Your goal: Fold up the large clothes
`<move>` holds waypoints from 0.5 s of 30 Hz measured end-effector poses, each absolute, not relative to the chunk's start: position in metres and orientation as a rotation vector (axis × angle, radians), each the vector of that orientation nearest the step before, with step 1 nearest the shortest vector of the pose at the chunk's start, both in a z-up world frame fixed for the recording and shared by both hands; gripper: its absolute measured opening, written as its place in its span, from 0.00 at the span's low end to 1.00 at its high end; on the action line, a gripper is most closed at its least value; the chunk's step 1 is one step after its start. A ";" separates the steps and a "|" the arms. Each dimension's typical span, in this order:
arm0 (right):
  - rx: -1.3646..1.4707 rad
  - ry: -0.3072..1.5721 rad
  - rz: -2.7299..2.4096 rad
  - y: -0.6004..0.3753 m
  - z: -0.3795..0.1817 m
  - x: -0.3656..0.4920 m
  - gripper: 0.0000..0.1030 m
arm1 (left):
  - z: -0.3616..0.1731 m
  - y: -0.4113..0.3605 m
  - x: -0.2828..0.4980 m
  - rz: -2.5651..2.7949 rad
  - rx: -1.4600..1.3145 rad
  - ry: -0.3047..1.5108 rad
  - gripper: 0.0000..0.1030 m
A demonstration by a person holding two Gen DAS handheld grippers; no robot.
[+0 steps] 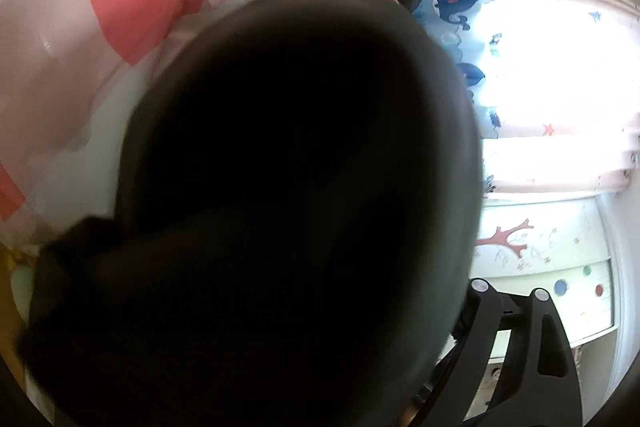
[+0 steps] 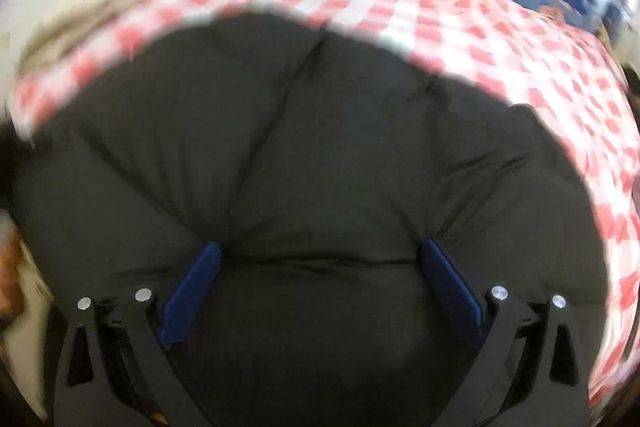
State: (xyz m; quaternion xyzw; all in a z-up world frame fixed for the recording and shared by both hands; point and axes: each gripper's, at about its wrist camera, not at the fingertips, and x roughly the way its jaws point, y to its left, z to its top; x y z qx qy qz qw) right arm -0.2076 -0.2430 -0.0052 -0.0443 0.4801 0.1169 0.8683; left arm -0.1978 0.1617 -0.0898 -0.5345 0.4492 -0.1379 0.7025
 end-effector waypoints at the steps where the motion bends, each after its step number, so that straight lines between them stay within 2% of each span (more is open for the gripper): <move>1: -0.077 1.008 0.240 -0.245 -0.003 -0.209 0.93 | -0.089 0.162 -0.199 -0.305 -1.193 0.996 0.82; 5: -0.051 0.896 0.241 -0.249 0.024 -0.228 0.93 | -0.089 0.163 -0.196 -0.280 -1.184 0.997 0.82; 8: -0.136 0.974 0.269 -0.238 -0.004 -0.222 0.93 | -0.086 0.156 -0.195 -0.278 -1.192 0.974 0.81; 13: -0.092 0.871 0.278 -0.238 0.013 -0.233 0.93 | -0.085 0.163 -0.196 -0.273 -1.176 0.971 0.70; 15: -0.148 0.905 0.297 -0.226 0.001 -0.230 0.94 | -0.083 0.163 -0.195 -0.277 -1.177 0.965 0.62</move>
